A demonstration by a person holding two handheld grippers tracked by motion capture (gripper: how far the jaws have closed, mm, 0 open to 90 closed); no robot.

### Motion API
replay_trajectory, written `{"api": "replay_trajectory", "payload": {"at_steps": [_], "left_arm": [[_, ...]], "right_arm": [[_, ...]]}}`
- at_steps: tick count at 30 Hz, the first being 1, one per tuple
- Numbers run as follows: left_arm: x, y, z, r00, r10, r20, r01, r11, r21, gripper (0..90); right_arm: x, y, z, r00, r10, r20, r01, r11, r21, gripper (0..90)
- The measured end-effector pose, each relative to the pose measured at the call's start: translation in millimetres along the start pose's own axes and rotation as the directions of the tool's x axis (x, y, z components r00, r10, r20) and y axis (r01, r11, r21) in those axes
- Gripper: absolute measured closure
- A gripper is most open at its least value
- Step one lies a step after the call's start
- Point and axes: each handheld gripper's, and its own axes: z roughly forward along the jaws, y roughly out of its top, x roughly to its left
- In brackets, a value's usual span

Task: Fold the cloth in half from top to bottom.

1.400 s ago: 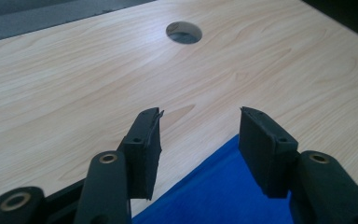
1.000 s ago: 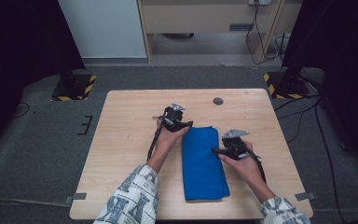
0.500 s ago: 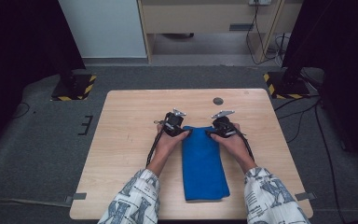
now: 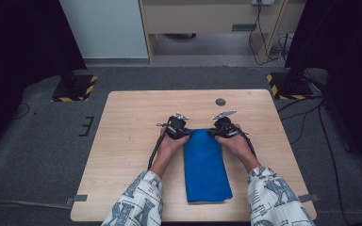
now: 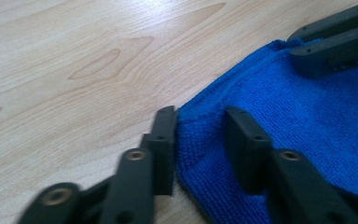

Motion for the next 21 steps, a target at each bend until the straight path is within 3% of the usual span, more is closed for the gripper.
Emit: {"api": "replay_trajectory", "payload": {"at_steps": [2, 6, 13, 21], "left_arm": [[0.8, -0.1, -0.3, 1.0, -0.001, 0.007, 0.001, 1.0, 0.002, 73.9], [3.1, -0.5, 0.5, 0.9985, -0.04, 0.038, 0.04, 0.9992, -0.003, 85.2], [6.1, 4.9, -6.0, 0.9981, -0.053, 0.031, 0.055, 0.9965, -0.062, 85.7], [11.2, 17.6, -19.8, 0.9992, -0.035, 0.019, 0.037, 0.9932, -0.11, 85.5]], "right_arm": [[-0.2, 0.3, -0.4, 1.0, 0.001, -0.006, -0.001, 1.0, -0.003, 85.4], [-3.0, 2.5, -5.6, 0.9991, 0.03, -0.032, -0.03, 0.999, -0.028, 86.3], [-3.9, 9.3, -14.8, 0.9982, 0.041, -0.045, -0.044, 0.997, -0.063, 86.5], [-2.6, 20.6, -22.1, 0.9983, 0.047, -0.034, -0.05, 0.993, -0.109, 86.4]]}}
